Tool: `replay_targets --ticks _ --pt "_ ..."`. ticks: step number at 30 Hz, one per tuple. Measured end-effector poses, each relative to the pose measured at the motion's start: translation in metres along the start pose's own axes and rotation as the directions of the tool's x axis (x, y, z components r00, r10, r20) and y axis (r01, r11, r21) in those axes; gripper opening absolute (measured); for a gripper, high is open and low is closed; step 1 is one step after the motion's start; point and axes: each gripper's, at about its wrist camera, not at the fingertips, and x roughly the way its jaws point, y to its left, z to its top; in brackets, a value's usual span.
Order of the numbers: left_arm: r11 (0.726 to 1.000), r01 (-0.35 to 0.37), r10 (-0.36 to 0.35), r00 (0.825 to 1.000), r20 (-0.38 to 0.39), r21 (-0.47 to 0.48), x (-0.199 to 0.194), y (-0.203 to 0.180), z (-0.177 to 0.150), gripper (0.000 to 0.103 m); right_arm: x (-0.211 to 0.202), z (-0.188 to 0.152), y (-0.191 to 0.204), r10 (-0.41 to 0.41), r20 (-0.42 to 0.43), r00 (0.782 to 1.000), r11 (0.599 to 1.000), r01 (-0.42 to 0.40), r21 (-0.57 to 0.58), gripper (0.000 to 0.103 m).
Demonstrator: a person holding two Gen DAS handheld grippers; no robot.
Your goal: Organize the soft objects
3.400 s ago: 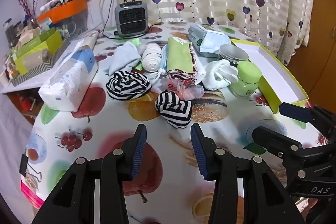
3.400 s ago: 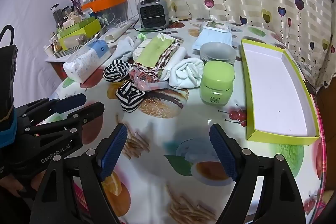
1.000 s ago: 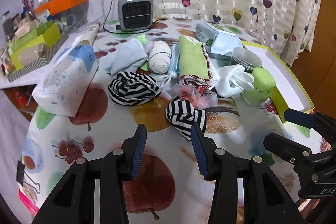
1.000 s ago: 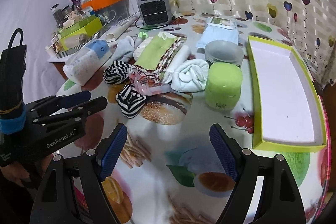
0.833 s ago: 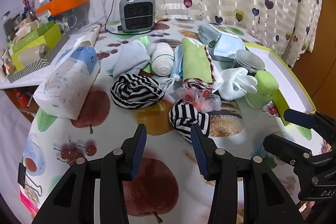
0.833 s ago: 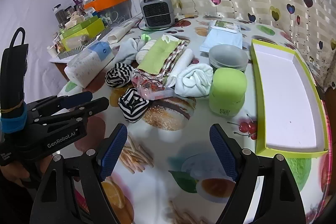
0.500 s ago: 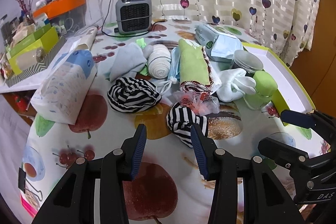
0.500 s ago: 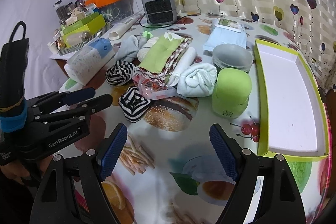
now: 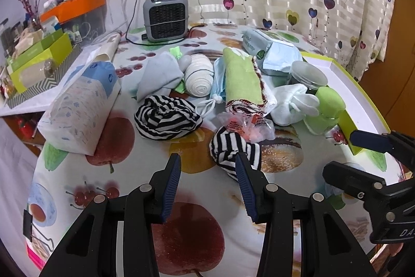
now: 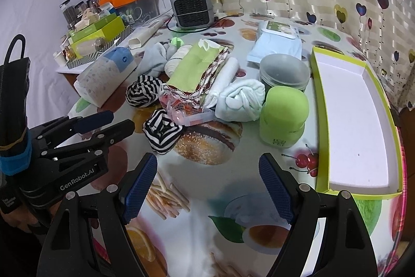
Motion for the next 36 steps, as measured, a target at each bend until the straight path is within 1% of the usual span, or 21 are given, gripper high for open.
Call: replay_targets --ticks 10,21,28,36 --pt "1.0 -0.004 0.004 1.0 -0.011 -0.001 0.005 0.007 -0.001 0.043 0.003 0.007 0.005 -0.001 0.003 1.0 1.0 0.001 -0.002 0.081" --pt "1.0 0.025 -0.026 1.0 -0.008 -0.009 0.008 0.009 -0.001 0.043 0.011 0.013 0.008 -0.014 -0.007 1.0 1.0 0.014 -0.014 0.081" --pt "0.999 0.031 -0.032 0.999 -0.008 -0.017 0.008 0.01 0.0 0.043 0.015 0.018 0.01 -0.004 -0.003 1.0 1.0 0.004 -0.022 0.081" --pt "0.994 0.106 -0.106 0.994 0.002 -0.041 0.01 0.016 0.003 0.043 0.023 0.027 0.012 0.006 0.0 1.0 1.0 -0.006 -0.011 0.081"
